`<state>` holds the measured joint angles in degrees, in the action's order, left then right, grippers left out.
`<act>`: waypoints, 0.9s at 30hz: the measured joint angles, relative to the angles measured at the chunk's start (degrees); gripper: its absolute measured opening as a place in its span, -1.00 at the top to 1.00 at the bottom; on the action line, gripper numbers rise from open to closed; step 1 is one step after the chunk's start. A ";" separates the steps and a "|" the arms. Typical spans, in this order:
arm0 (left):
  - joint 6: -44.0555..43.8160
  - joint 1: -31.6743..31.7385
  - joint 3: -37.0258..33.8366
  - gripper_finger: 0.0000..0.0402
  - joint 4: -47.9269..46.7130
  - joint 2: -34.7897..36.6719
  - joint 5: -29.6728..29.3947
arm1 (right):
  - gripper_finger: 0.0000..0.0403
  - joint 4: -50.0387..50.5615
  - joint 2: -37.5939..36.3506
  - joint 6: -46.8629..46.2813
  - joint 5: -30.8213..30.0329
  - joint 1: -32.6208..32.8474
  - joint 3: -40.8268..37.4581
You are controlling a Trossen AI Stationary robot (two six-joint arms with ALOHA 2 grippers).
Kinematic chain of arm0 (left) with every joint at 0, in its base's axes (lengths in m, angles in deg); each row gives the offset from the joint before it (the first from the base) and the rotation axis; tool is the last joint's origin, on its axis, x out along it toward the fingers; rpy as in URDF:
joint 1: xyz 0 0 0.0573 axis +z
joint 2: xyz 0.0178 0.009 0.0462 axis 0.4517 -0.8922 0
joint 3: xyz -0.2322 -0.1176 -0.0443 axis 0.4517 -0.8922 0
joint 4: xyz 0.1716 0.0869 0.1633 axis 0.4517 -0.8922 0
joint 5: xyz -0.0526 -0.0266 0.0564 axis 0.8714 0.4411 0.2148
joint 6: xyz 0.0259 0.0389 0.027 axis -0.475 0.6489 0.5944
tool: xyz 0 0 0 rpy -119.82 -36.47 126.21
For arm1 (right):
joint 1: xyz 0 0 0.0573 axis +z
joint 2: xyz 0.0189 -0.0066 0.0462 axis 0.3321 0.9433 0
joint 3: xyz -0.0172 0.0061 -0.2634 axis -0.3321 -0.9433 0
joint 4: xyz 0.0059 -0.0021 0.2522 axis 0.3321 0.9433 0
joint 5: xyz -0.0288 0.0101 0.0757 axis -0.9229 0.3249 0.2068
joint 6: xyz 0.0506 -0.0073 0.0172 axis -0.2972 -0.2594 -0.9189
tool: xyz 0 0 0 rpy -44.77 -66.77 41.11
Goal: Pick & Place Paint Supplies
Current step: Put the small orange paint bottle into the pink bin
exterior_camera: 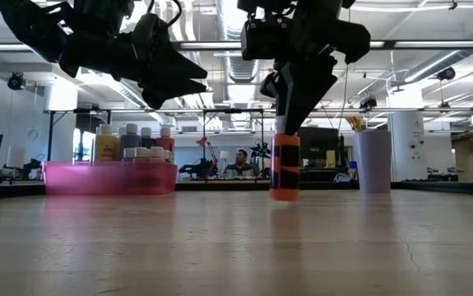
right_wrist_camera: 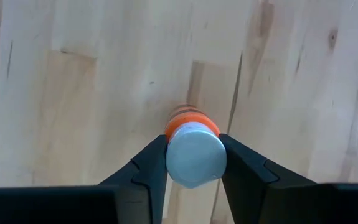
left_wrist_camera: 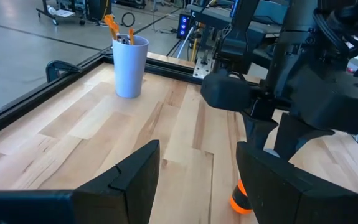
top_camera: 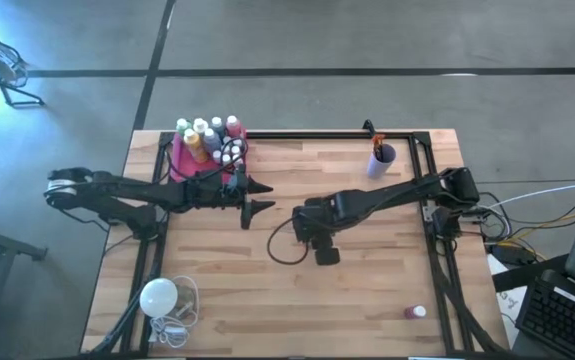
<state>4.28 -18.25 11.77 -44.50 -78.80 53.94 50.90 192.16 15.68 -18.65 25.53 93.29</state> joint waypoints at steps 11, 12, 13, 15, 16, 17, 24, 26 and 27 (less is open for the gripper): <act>0.00 0.00 0.00 -0.09 -0.13 0.00 -0.04 | 0.32 -0.39 0.00 -0.90 0.44 -0.24 -1.05; 0.00 0.00 0.00 -0.09 -0.13 0.00 -0.04 | 0.34 -0.55 0.00 -0.96 0.72 -0.22 -1.23; 0.00 0.00 0.00 -0.09 -0.13 0.00 -0.04 | 0.36 -0.88 -0.02 -1.03 1.19 -0.24 -1.43; 0.01 0.00 0.00 -0.09 -0.13 0.00 -0.04 | 0.39 -1.37 -0.13 -1.27 1.67 -0.26 -1.76; 0.00 0.00 0.00 -0.09 -0.13 0.00 -0.04 | 0.40 -1.61 -0.15 -1.84 1.70 -0.28 -1.88; 0.00 0.00 0.00 -0.09 -0.13 0.00 -0.04 | 0.40 -1.75 -0.15 -2.27 1.72 -0.31 -1.88; 0.00 -0.01 0.00 -0.09 -0.12 0.00 -0.04 | 0.14 -1.60 -0.13 -3.63 2.30 -0.71 -2.02; 0.00 0.00 0.00 -0.09 -0.11 0.00 -0.04 | 0.05 -1.58 -0.13 -3.63 2.29 -0.79 -2.01; 0.00 0.00 0.00 -0.09 -0.11 0.00 -0.04 | 0.00 -1.57 -0.13 -3.63 2.27 -0.79 -2.02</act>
<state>4.28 -18.25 11.77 -44.61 -78.80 53.90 49.33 192.02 12.05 -16.38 24.74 91.27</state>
